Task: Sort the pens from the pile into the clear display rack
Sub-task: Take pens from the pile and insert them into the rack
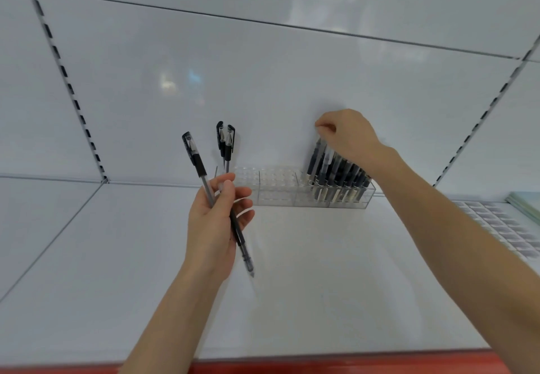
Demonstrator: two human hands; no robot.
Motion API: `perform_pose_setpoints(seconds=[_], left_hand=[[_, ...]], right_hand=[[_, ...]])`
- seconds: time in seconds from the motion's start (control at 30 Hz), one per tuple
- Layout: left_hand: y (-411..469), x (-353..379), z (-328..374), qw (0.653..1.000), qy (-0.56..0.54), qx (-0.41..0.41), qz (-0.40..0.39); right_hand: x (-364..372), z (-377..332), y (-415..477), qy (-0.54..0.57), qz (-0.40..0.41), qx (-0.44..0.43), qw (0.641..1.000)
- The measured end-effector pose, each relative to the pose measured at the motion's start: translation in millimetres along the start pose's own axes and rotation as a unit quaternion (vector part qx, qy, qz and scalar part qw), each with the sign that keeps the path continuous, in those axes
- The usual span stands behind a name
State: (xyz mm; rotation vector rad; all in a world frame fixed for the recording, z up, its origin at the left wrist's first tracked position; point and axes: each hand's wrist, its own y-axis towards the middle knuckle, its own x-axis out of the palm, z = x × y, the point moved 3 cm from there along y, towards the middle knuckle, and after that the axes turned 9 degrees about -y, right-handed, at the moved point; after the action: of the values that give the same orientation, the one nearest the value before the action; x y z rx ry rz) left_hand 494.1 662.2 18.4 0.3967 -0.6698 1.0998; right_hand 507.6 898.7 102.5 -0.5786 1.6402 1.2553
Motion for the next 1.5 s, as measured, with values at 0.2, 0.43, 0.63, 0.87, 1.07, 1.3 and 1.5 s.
perform_pose_setpoints(seconds=[0.2,0.43,0.63,0.87,1.07,1.3,1.5], left_hand=[[0,1,-1,1.0,-0.02,-0.007,0.009],[2,7,9,0.99,-0.129,0.035,0.05],[3,13,5,0.983,-0.157,0.064,0.067],[3,6,-1,0.997,-0.069,0.033,0.023],[-3,3,-6,0.998,0.066,-0.013,-0.006],[-6,2,-3,0.987,0.157,0.017,-0.028],[-4,0,-5,0.994,0.109,-0.018,-0.015]], right_hand=[[7,6,-1,0.025,-0.051,0.021,0.998],[-16,-35,-72,0.3,0.043,0.075,0.95],[-7,-92,-131,0.42,-0.264,0.008,0.868],[-19,-54,-112,0.561,-0.078,0.149,0.811],[-43,-10,-68,0.455,0.108,0.19,0.863],[-36,4,-34,0.231,0.119,0.109,0.959],[-32,-1,-25,0.184,0.097,0.07,0.976]])
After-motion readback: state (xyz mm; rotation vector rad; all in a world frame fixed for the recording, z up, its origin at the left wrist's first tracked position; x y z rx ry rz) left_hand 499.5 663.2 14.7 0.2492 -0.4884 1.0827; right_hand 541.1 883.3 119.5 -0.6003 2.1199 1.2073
